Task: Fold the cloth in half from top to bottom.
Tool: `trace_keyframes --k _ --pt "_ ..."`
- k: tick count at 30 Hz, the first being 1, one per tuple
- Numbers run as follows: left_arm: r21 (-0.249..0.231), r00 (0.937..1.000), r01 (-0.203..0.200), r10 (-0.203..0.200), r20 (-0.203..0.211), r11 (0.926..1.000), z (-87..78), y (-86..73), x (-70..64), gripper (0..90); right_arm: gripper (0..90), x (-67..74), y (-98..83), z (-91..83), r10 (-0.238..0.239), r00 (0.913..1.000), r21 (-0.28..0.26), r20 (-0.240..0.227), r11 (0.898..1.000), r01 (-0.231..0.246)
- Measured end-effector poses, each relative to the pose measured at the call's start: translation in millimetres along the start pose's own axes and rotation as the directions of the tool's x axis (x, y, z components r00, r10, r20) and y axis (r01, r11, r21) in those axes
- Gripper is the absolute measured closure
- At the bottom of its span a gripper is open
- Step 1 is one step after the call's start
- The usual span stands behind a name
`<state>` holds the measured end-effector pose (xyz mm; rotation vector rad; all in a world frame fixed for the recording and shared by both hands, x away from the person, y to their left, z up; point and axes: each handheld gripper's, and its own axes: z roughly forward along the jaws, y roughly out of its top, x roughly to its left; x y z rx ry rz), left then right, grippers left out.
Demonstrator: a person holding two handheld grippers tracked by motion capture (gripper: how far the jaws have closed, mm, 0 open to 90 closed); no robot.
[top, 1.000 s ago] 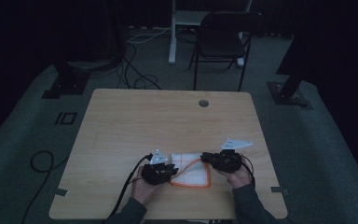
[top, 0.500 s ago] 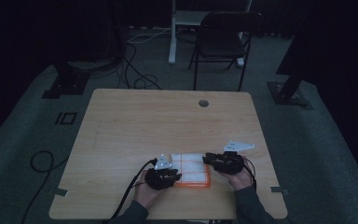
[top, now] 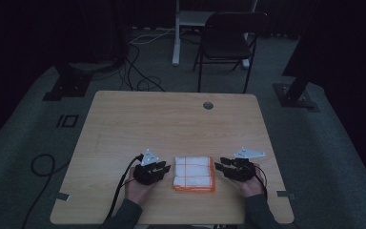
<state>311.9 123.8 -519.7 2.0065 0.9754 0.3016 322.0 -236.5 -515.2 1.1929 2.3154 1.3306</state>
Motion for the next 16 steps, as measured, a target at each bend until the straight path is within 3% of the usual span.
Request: trace_keyframes --k 10,16 --pt "-0.013 0.9994 0.012 -0.013 -0.032 0.9998 -4.9 0.2 10.0 70.1 55.3 -6.9 -7.8 3.0 -0.011 0.9952 0.026 0.098 1.000 0.008" --pt "-0.013 0.9993 0.012 -0.012 -0.034 0.9999 -5.4 0.6 11.2 70.0 55.0 -6.6 -8.1 4.7 -0.025 0.9929 0.038 0.116 0.999 0.021"
